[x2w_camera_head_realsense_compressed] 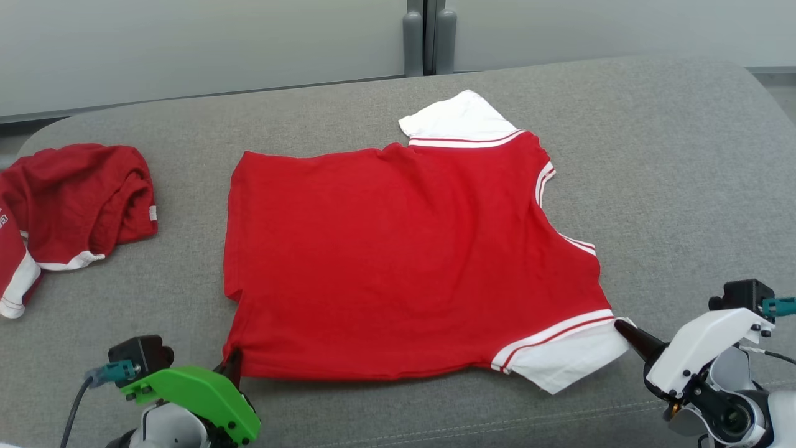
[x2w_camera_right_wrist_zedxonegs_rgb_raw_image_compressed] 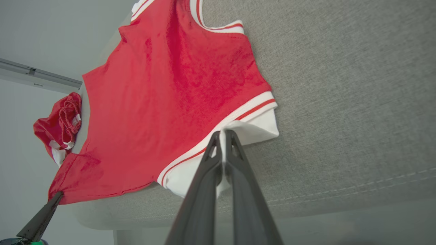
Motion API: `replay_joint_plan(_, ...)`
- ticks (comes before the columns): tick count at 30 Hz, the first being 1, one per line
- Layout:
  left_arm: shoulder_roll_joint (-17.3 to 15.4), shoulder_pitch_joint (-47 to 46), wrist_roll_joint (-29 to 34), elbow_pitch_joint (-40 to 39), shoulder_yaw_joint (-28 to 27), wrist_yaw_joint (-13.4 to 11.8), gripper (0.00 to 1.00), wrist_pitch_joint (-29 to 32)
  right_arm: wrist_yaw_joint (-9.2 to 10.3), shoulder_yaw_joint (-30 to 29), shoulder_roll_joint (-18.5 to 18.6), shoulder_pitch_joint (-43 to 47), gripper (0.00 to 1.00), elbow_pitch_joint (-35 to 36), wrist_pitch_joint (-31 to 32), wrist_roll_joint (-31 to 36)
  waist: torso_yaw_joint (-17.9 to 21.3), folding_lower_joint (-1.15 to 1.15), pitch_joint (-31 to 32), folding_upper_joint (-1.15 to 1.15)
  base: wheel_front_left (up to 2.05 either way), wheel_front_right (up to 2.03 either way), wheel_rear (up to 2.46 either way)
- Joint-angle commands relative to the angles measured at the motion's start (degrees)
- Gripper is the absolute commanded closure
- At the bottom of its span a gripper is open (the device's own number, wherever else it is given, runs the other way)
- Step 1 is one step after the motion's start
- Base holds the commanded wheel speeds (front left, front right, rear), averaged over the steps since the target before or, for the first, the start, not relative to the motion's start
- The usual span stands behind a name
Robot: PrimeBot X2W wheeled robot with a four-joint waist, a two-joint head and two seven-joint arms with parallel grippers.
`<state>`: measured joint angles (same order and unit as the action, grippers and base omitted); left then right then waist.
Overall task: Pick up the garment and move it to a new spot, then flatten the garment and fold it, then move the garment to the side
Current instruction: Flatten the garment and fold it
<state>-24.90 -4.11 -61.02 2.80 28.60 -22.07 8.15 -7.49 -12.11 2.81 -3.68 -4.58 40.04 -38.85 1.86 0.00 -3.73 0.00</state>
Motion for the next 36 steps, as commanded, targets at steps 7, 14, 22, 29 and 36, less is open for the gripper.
replay_joint_plan(7, 1.3, -6.0, -3.0, 1.1, -0.8, -3.7, 1.0, 6.1, 0.0, 0.6, 0.1, -5.2, 1.0, -1.6, 2.2, 3.9, 0.5, 0.0, 0.2, 0.0, 0.0, 0.0, 0.0)
replay_joint_plan(14, 4.2, -8.8, -6.8, 0.6, -2.6, -8.5, 1.0, 10.1, 0.0, -0.2, 0.1, -10.1, 1.0, -4.0, 3.4, 7.0, 0.8, 0.0, -0.7, 0.0, 0.0, 0.0, 0.0)
replay_joint_plan(22, 4.1, -5.5, -8.4, -1.6, -5.7, -11.4, 1.0, 8.9, 0.0, -0.3, 0.2, -12.1, 1.0, -5.4, 2.9, 7.7, 0.9, 0.0, -1.4, 0.0, 0.0, 0.0, 0.0)
replay_joint_plan(29, 4.1, 0.3, -10.4, -3.9, -9.6, -12.8, 1.0, 6.8, 0.0, -1.1, 0.2, -11.7, 1.0, -5.6, 2.7, 7.9, 0.5, 0.0, -1.5, 0.0, 0.0, 0.0, 0.0)
replay_joint_plan(36, 5.8, 3.9, -12.2, -6.6, -11.9, -14.0, 1.0, 5.2, 0.0, -1.1, 0.2, -11.9, 1.0, -5.6, 2.7, 7.6, 0.1, 0.0, -1.6, 0.0, 0.0, 0.0, 0.0)
